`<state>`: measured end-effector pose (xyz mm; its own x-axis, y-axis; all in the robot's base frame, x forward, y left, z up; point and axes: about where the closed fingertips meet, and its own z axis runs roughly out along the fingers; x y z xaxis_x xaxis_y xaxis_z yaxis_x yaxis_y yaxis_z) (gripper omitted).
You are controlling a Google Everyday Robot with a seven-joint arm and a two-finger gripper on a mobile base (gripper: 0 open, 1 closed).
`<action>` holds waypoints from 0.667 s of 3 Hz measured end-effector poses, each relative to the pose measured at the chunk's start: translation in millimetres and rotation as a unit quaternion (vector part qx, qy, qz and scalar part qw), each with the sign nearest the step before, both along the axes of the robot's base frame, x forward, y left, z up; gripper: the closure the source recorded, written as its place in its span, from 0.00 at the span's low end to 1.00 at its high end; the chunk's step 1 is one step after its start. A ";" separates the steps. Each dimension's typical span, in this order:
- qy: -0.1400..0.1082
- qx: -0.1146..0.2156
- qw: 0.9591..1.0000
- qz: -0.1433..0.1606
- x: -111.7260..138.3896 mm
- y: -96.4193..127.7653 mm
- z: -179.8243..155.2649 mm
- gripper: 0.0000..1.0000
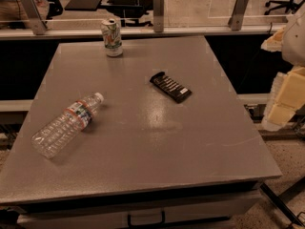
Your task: Move rxbar chocolate near water bottle
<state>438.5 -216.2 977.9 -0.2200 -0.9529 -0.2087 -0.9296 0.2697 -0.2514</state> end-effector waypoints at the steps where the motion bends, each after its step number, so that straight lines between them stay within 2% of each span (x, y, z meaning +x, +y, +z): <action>1: 0.000 0.000 1.000 0.000 0.1 0.1 0.3 0.00; 2: -0.001 0.015 1.000 -0.010 30.6 9.7 4.5 0.00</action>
Offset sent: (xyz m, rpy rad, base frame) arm 0.0888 0.0260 0.0093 0.0898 0.0151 -0.0624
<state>469.0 -206.4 982.4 -0.2383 -0.9414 -0.2386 -0.9233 0.2958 -0.2449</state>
